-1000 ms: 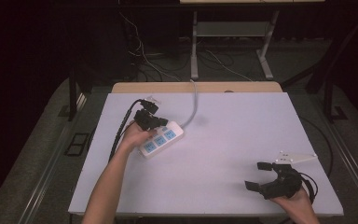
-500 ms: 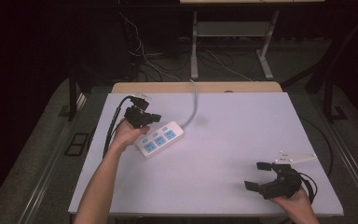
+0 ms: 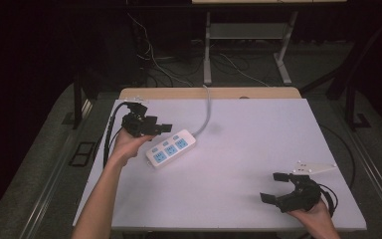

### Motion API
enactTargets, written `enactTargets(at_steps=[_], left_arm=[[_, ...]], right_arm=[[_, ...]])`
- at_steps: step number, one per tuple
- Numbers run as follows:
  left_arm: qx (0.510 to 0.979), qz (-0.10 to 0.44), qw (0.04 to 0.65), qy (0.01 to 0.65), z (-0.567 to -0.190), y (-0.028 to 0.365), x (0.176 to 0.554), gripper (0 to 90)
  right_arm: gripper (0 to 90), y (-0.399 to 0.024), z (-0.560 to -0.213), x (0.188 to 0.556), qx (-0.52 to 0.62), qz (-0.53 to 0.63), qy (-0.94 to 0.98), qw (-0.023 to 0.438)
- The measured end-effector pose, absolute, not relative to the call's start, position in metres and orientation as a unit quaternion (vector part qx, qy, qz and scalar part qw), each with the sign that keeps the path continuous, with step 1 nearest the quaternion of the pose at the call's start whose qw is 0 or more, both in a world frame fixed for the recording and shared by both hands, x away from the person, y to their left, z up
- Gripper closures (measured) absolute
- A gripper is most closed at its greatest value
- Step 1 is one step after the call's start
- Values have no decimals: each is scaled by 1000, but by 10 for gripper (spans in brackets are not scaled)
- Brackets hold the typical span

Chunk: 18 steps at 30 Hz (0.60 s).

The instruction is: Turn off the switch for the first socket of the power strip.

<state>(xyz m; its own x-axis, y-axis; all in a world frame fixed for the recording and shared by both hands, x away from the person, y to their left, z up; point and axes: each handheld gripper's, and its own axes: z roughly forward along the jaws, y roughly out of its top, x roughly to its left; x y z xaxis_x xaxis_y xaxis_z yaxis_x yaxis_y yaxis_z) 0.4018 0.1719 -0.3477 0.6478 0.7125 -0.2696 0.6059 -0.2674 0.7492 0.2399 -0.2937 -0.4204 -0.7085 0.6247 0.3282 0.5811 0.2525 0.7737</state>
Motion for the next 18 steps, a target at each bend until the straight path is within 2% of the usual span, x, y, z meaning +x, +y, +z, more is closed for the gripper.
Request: enactTargets(at_steps=[3,4,18], left_arm=[[790,62,442,421,-346,172,395,14],[789,64,442,422,-346,173,392,0],[773,89,472,414,-354,180,346,0]], right_arm=[[5,-293,-420,240,380,479,791,24],[5,-293,-420,240,380,479,791,24],[4,-294,-419,239,382,480,790,24]])
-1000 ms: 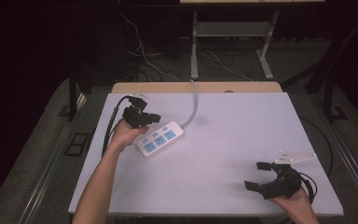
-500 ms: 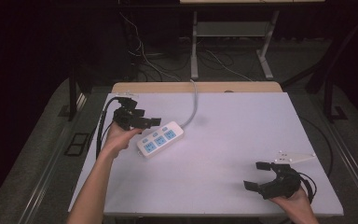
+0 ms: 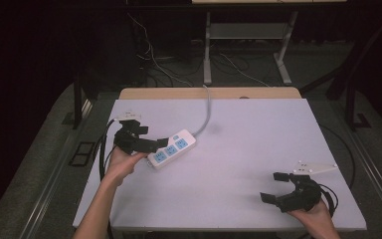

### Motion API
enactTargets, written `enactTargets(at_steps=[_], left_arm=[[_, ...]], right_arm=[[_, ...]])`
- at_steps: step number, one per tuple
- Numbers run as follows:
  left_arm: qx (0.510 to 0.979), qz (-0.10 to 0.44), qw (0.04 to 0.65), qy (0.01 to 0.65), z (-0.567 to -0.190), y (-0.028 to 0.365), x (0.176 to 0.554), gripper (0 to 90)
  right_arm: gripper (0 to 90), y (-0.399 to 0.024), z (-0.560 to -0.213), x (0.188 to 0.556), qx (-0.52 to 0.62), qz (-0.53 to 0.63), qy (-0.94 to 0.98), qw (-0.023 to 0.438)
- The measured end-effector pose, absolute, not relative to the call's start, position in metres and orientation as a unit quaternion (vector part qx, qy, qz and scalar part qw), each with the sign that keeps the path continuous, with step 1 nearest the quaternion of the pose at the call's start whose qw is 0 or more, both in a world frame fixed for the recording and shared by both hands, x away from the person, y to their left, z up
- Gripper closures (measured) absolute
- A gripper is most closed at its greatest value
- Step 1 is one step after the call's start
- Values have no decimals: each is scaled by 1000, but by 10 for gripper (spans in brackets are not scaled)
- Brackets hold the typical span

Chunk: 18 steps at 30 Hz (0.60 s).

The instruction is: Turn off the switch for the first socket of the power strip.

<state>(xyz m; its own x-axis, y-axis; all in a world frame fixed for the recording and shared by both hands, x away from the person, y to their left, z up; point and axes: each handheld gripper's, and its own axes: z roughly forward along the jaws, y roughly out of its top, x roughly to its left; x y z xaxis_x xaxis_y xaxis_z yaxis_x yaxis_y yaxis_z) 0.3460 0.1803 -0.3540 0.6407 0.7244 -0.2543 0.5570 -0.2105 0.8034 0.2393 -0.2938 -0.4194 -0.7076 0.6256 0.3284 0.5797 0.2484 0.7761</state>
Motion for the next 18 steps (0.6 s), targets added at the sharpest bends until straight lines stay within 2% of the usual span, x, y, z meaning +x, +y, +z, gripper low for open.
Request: enactTargets(at_steps=[18], left_arm=[[768,87,500,392,-375,183,303,0]], right_arm=[[5,-293,-419,239,381,480,790,25]])
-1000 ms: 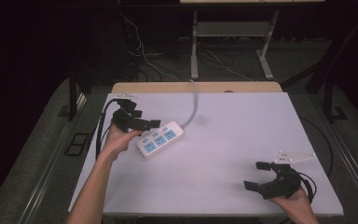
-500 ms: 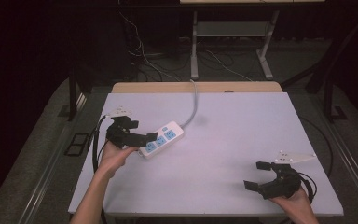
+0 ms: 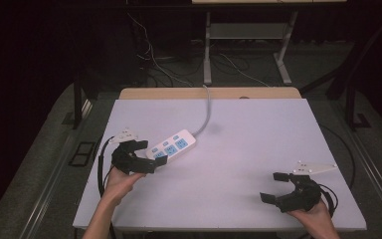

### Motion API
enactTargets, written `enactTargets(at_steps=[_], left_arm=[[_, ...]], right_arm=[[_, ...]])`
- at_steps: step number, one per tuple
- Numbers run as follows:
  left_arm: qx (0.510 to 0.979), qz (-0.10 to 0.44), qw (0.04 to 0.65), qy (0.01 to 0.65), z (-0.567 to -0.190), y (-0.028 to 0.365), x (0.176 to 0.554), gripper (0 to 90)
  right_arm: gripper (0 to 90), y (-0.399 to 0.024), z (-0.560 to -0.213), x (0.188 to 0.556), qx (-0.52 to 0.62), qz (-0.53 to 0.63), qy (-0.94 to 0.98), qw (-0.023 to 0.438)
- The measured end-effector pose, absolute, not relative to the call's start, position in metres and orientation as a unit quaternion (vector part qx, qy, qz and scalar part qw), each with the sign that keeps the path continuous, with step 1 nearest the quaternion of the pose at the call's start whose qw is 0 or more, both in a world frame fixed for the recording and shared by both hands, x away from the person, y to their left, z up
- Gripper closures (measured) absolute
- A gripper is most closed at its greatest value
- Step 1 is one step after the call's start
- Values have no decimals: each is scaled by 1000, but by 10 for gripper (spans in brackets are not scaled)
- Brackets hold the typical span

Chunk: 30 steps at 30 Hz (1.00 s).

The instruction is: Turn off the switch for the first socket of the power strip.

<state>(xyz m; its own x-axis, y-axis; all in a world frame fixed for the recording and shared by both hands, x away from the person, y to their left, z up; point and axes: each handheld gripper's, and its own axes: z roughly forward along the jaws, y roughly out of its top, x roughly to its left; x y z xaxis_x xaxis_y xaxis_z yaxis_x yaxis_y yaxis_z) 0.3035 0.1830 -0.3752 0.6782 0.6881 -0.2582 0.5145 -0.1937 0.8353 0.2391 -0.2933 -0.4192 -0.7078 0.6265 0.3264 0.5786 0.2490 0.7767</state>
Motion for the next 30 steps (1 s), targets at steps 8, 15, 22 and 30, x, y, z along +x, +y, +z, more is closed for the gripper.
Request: enactTargets(at_steps=[8,15,22,30], left_arm=[[766,79,509,385,-389,179,288,0],[773,67,512,368,-403,172,275,0],[778,61,512,359,-415,174,267,0],[788,58,502,351,-423,174,260,1]], right_arm=[[4,-293,-419,238,381,481,789,25],[5,-293,-419,238,381,481,789,24],[5,-294,-419,237,380,482,789,25],[4,-294,-418,237,380,483,789,24]])
